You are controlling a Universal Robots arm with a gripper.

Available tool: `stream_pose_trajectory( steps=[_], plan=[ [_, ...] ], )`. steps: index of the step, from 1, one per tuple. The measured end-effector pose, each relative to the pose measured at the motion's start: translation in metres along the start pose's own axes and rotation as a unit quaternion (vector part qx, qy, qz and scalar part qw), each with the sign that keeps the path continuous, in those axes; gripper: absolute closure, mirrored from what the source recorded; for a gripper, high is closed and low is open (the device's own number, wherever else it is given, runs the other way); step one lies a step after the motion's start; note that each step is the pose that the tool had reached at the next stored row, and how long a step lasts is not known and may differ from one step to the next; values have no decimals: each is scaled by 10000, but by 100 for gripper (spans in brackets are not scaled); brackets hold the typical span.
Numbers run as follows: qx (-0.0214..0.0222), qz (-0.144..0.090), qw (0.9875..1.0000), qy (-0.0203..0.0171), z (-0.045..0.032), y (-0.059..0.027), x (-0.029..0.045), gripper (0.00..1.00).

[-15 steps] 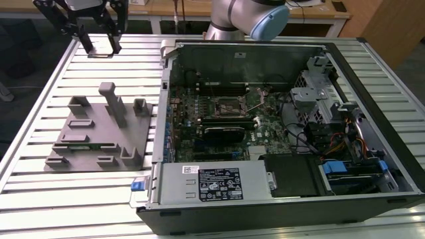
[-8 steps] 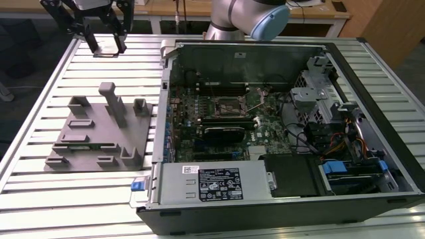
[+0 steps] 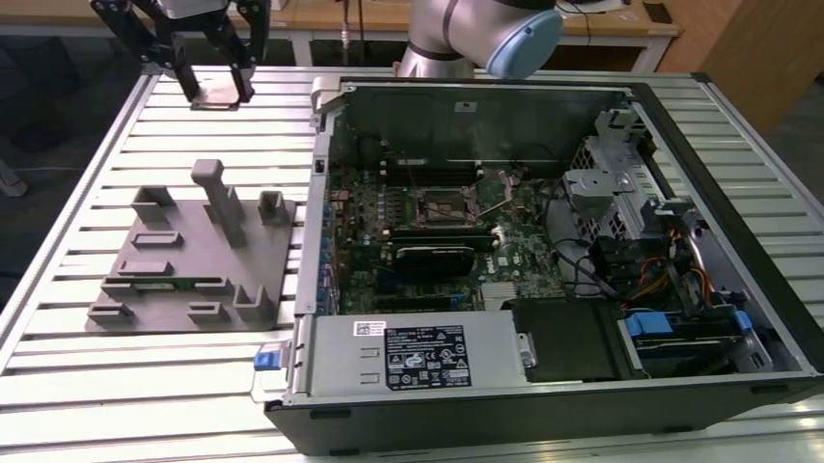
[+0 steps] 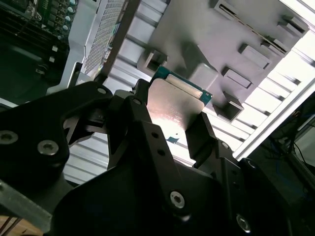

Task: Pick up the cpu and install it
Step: 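Pick up the cpu and move it towards the insertion slot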

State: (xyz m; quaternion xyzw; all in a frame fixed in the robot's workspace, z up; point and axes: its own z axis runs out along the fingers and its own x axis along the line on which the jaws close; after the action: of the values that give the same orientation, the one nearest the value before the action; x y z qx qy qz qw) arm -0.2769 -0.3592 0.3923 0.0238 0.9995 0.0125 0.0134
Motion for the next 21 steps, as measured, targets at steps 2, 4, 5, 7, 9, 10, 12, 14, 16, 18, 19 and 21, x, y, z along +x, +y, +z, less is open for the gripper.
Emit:
stream_pose_trajectory(
  steps=[2, 4, 5, 7, 9, 10, 12, 14, 16, 18, 19, 21],
  plan=[
    [0, 0, 10000, 0, 0, 6, -25, 45],
    [0, 0, 10000, 0, 2, 13, -53, 45],
    [0, 0, 10000, 0, 2, 16, -68, 45],
    [0, 0, 10000, 1, 2, 23, -100, 45],
    [0, 0, 10000, 0, 4, 31, -131, 45],
    [0, 0, 10000, 0, 4, 34, -145, 45],
    [0, 0, 10000, 0, 6, 41, -174, 45],
    [0, 0, 10000, 0, 6, 49, -203, 45],
    [0, 0, 10000, 0, 7, 57, -230, 45],
    [0, 0, 10000, 0, 8, 65, -256, 45],
    [0, 0, 10000, 0, 8, 69, -269, 45],
    [0, 0, 10000, 0, 9, 78, -296, 45]
  ],
)
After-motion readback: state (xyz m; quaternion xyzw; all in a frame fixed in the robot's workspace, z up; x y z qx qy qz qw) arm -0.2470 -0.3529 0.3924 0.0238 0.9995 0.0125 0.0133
